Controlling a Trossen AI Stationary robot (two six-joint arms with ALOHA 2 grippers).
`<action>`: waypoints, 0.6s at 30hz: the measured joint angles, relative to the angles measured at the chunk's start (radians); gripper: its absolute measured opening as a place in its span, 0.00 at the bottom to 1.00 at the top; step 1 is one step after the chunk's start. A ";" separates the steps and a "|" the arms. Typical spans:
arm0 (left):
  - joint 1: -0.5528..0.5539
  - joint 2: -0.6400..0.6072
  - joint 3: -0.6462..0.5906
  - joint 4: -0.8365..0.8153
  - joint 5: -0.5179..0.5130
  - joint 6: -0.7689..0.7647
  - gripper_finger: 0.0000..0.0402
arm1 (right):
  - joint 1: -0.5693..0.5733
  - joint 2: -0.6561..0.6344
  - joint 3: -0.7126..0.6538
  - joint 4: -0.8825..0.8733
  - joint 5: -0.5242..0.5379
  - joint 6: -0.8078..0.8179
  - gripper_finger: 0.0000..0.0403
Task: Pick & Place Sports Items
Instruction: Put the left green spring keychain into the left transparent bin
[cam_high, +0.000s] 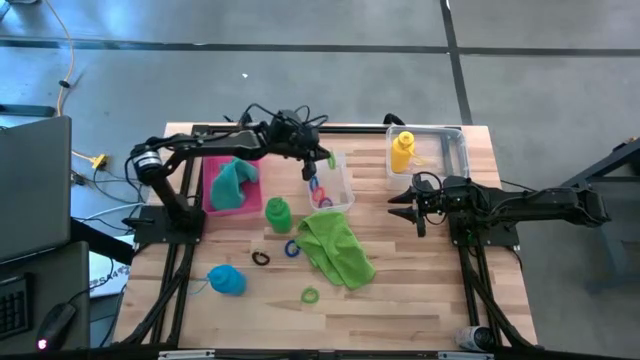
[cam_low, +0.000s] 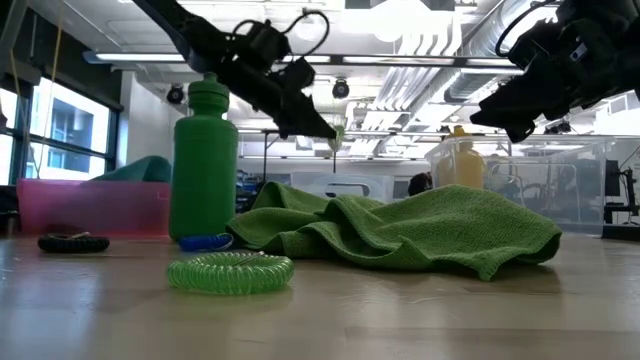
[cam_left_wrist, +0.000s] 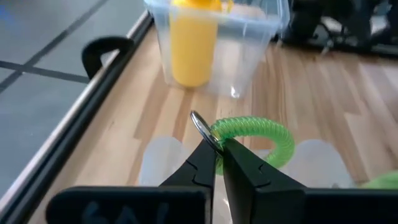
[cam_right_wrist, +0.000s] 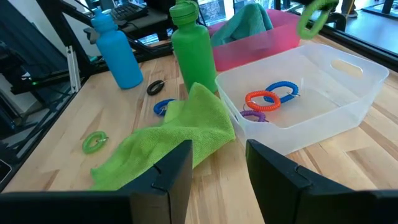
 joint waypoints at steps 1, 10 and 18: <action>-0.002 0.008 0.000 0.000 0.000 0.010 0.05 | 0.000 0.000 0.000 0.000 0.000 0.000 0.35; -0.007 0.039 0.000 -0.028 -0.003 0.056 0.17 | 0.000 0.000 0.000 0.000 0.000 0.000 0.35; -0.005 0.039 0.000 -0.068 -0.009 0.039 0.32 | 0.000 0.000 0.000 0.000 0.000 0.000 0.35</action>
